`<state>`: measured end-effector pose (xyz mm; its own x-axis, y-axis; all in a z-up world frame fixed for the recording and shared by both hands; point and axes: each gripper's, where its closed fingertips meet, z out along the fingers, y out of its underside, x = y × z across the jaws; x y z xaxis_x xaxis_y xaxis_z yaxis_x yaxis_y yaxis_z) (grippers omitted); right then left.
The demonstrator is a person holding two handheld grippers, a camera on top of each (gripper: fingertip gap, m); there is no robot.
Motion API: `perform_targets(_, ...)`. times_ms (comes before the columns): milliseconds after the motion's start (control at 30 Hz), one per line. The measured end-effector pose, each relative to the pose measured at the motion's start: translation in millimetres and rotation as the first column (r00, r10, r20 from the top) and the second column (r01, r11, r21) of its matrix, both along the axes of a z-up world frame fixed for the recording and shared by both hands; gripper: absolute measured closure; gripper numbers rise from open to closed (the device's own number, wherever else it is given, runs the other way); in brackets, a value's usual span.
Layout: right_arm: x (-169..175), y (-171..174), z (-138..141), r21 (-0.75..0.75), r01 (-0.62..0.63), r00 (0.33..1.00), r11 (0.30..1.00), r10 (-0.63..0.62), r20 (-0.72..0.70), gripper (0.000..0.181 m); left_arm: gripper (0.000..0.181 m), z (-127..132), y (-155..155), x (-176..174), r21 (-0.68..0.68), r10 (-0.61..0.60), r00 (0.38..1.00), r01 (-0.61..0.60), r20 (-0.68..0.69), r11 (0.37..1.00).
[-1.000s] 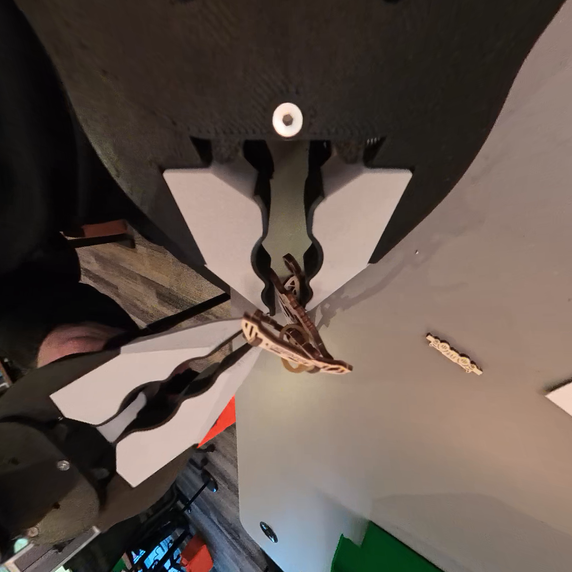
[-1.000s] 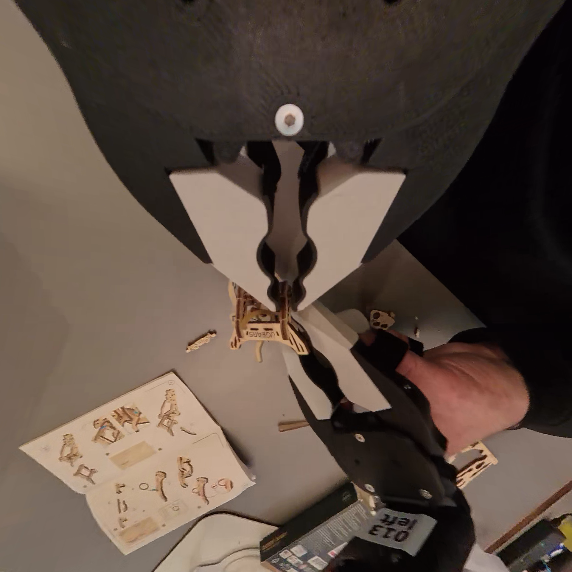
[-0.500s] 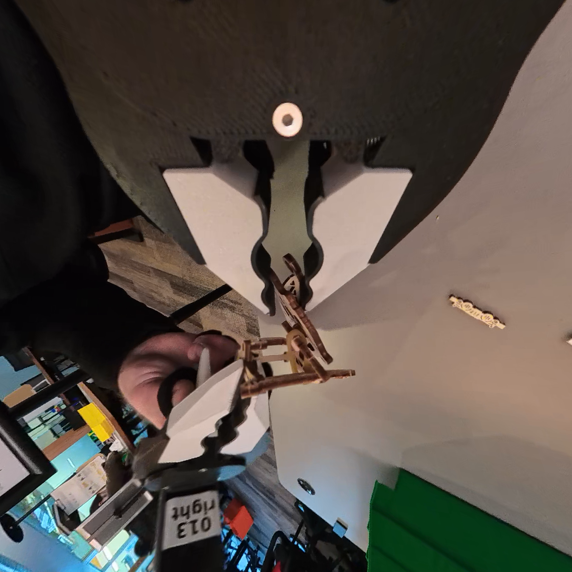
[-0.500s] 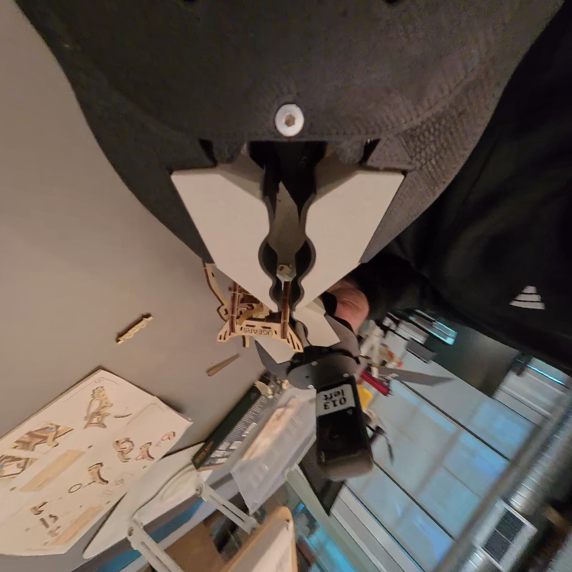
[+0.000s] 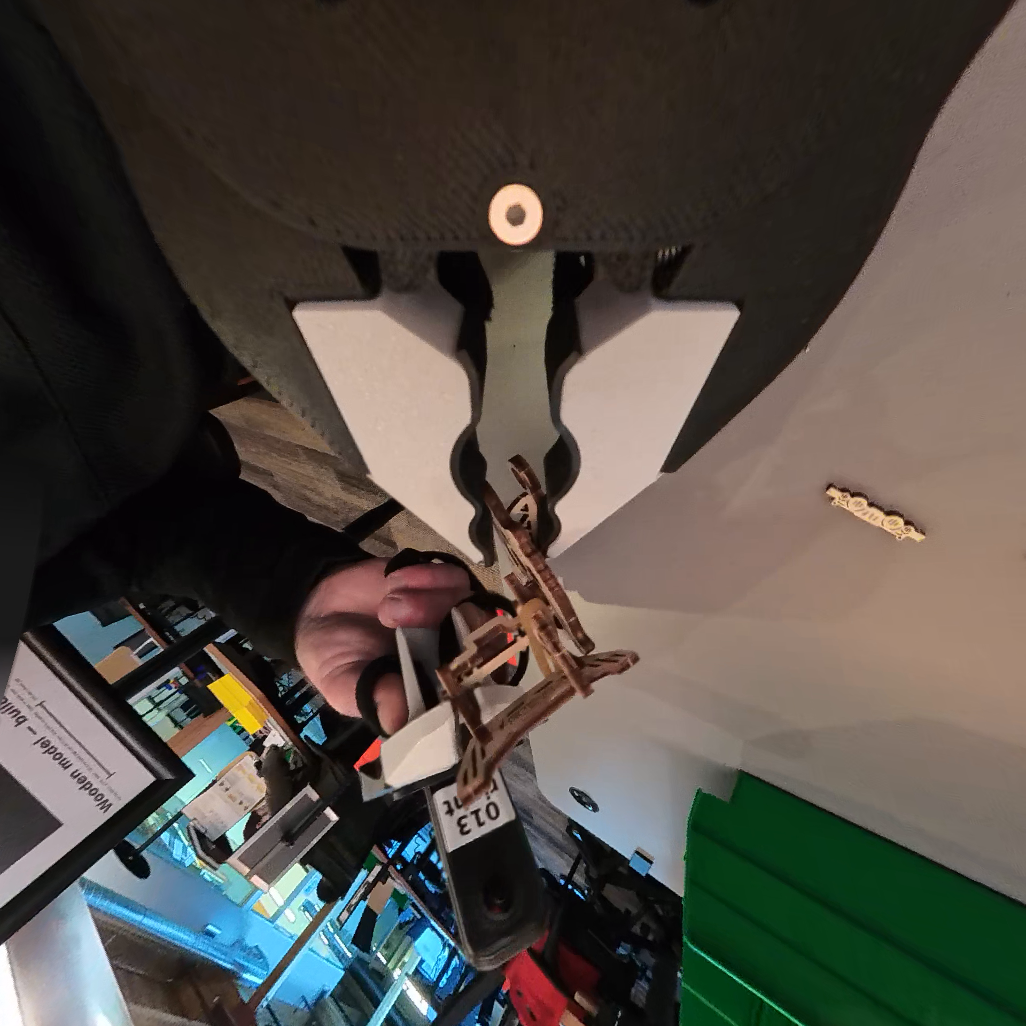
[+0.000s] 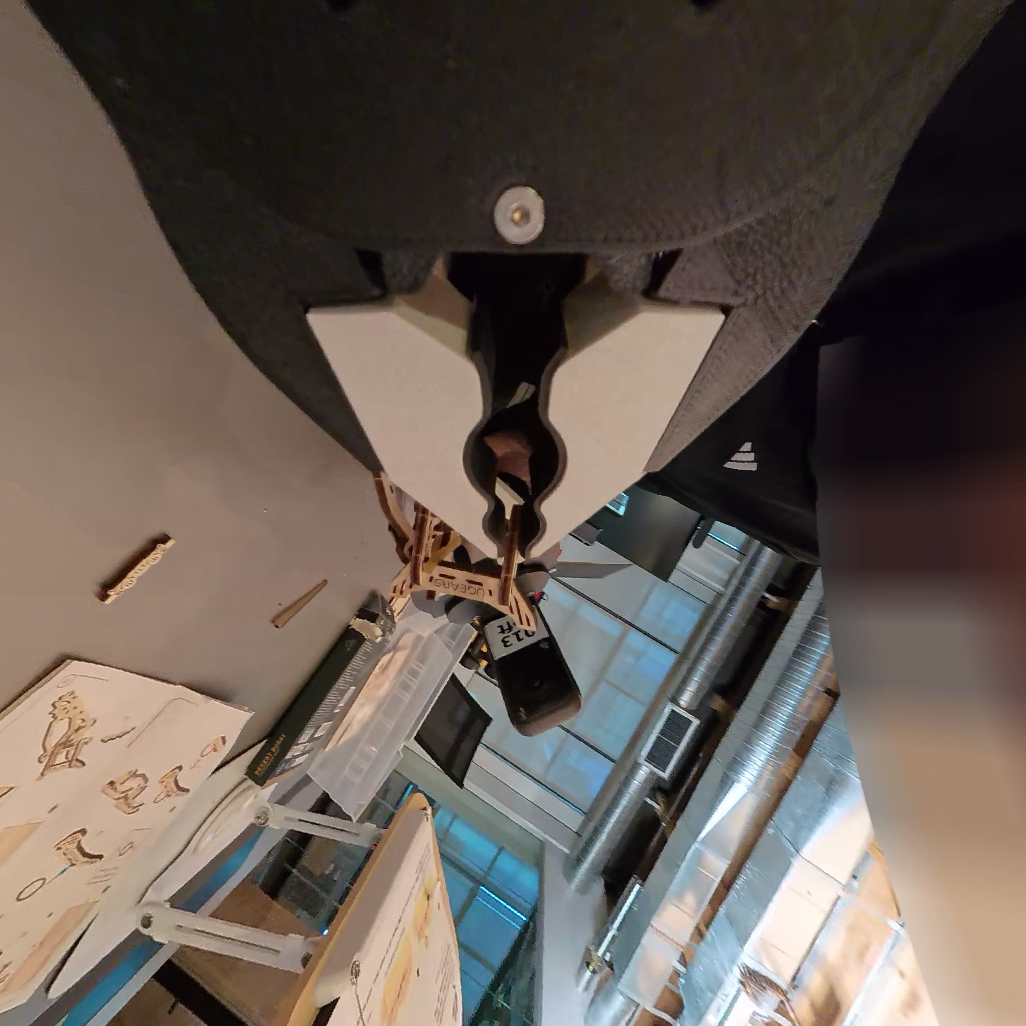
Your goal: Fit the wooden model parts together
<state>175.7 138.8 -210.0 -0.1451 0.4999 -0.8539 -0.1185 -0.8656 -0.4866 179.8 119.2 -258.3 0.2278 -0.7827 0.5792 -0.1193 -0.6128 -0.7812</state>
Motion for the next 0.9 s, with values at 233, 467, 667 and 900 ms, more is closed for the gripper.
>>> perform_targets(233, 3, 1, 4, 0.005, -0.016, 1.000, 1.000, 0.016, -0.011, 0.180, 0.169, 2, -2, 2, 0.004, -0.020, 1.000, 0.020, -0.006, 1.000)
perform_targets(467, 5, 3, 6, 0.000, -0.013, 0.999, 1.000, 0.013, -0.051, 0.179, 0.169, 5, -3, 3, -0.006, -0.031, 0.999, 0.031, 0.017, 0.999)
perform_targets(667, 3, 0, 9, 0.084, -0.023, 1.000, 0.996, 0.023, 0.003, 0.181, 0.169, 9, -7, 5, -0.041, -0.059, 0.997, 0.062, 0.054, 0.997)
perform_targets(900, 7, 3, 12, 0.077, -0.031, 0.999, 0.997, 0.032, -0.016, 0.179, 0.169, 12, -8, 5, -0.052, -0.081, 0.995, 0.084, 0.059, 0.995)
